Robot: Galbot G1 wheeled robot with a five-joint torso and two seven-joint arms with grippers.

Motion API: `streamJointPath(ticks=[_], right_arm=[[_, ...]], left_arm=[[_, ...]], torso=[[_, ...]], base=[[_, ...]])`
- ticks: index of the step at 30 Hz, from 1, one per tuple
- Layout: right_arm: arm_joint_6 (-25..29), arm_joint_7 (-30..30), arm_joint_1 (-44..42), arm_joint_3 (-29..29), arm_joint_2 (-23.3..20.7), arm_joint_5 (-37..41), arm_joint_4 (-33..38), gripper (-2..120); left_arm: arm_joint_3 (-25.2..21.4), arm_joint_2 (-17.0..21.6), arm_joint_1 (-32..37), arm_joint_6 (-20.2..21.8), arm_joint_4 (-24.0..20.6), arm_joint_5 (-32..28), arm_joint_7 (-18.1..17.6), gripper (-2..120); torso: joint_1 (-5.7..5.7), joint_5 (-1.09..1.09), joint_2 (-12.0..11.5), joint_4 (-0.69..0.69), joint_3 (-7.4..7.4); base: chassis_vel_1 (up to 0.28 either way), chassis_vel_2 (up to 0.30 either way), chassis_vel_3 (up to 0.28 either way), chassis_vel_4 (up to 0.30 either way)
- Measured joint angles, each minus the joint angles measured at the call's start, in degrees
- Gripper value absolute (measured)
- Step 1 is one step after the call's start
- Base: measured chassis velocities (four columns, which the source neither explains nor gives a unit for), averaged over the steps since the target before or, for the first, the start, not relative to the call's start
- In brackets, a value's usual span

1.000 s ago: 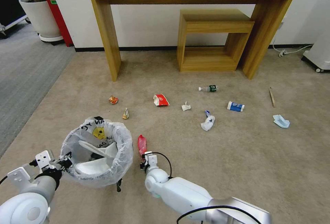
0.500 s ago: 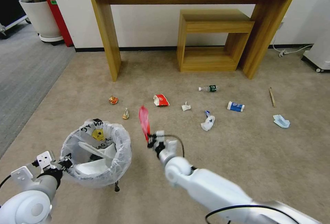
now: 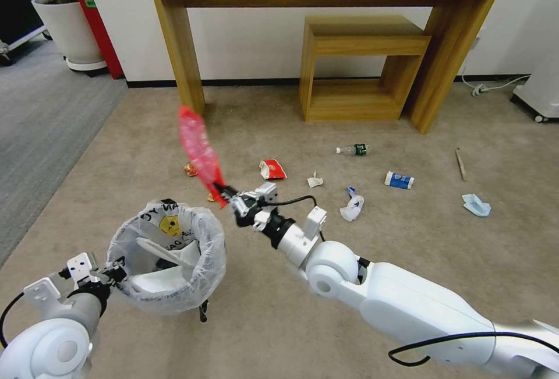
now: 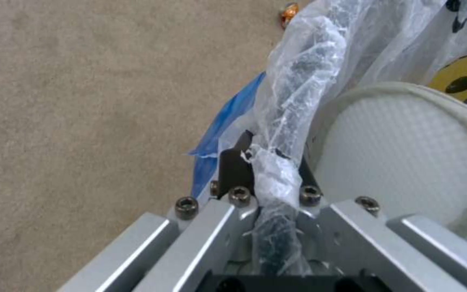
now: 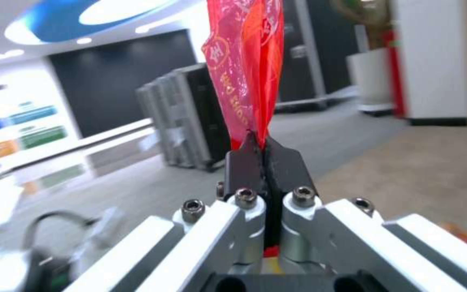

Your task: Pick up the trash bin and place the garbage on the floor into it.

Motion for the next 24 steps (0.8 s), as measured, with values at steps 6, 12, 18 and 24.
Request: streamJointPath(ticks=[6, 12, 18, 24], right_arm=[[2.6, -4.0, 4.2, -5.7, 3.4, -3.4, -4.4, 0], [2.2, -3.3, 7.7, -10.4, 11.5, -7.5, -11.5, 0], [1.6, -3.0, 8.2, -12.0, 12.8, -10.0, -14.5, 0], [1.7, -2.9, 6.6, -12.5, 12.8, -12.6, -17.7, 0]], left_arm=[[-0.5, -0.1, 0.4, 0.0, -1.1, -0.4, 0.0, 1], [-1.3, -0.5, 1.0, 0.0, -2.2, -0.9, -0.1, 1], [-1.8, -0.7, 1.3, 0.0, -2.8, -1.2, -0.1, 1], [-2.3, -0.9, 1.8, 0.0, -3.5, -1.4, 0.0, 1]], torso=[[0.0, -0.01, 0.0, 0.0, 0.0], [0.0, -0.02, 0.0, 0.02, 0.0], [0.0, -0.01, 0.0, 0.01, 0.0], [0.0, -0.01, 0.0, 0.0, 0.0]], base=[[0.0, 0.0, 0.0, 0.0], [0.0, 0.0, 0.0, 0.0], [0.0, 0.0, 0.0, 0.0], [0.0, 0.0, 0.0, 0.0]])
